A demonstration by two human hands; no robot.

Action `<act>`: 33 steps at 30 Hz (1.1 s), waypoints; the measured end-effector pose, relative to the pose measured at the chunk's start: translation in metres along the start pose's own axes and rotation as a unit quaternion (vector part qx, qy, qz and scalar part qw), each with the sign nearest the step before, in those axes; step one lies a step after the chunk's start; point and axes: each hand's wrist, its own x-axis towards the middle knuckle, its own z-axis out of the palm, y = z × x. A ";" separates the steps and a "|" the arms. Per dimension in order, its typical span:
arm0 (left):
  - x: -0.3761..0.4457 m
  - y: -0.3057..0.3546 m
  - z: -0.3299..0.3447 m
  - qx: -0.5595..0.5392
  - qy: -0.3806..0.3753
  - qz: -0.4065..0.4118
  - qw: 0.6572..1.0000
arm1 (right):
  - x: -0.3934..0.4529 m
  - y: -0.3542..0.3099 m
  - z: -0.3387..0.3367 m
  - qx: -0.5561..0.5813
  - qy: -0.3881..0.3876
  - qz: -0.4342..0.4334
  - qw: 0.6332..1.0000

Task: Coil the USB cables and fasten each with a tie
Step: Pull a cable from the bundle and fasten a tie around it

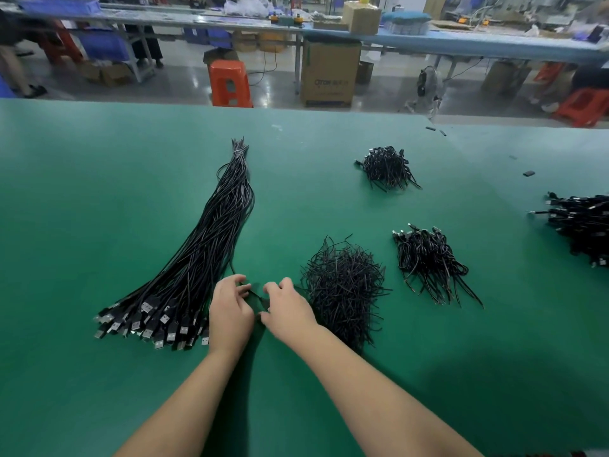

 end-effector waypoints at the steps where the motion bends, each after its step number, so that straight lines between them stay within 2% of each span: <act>1: 0.000 0.000 0.000 0.002 -0.004 -0.002 1.000 | 0.001 0.000 0.000 -0.006 -0.003 0.001 1.000; 4: -0.001 -0.002 0.001 0.023 -0.016 0.001 1.000 | 0.003 0.000 -0.001 -0.005 0.001 0.002 1.000; 9: 0.002 -0.002 0.002 0.113 -0.040 0.079 0.990 | -0.002 0.002 0.001 0.000 0.001 -0.010 1.000; 12: 0.003 -0.004 0.004 0.176 -0.069 0.070 0.979 | -0.006 0.005 -0.004 0.012 -0.018 -0.025 0.999; 17: 0.000 -0.004 0.006 0.206 -0.080 0.066 0.973 | -0.015 0.012 -0.017 -0.005 -0.061 -0.065 0.996; 22: 0.000 -0.004 0.004 0.209 -0.088 0.074 0.971 | -0.023 0.016 -0.046 0.104 -0.037 -0.100 0.989; 29: -0.003 0.001 0.006 0.208 -0.089 0.117 0.967 | -0.036 0.015 -0.106 0.331 -0.010 -0.128 0.935; 31: -0.003 0.001 0.007 0.214 -0.084 0.115 0.966 | -0.044 0.013 -0.122 0.404 0.001 -0.139 0.904; 33: -0.003 -0.001 0.008 0.216 -0.086 0.112 0.966 | -0.055 0.009 -0.141 0.501 0.016 -0.141 0.853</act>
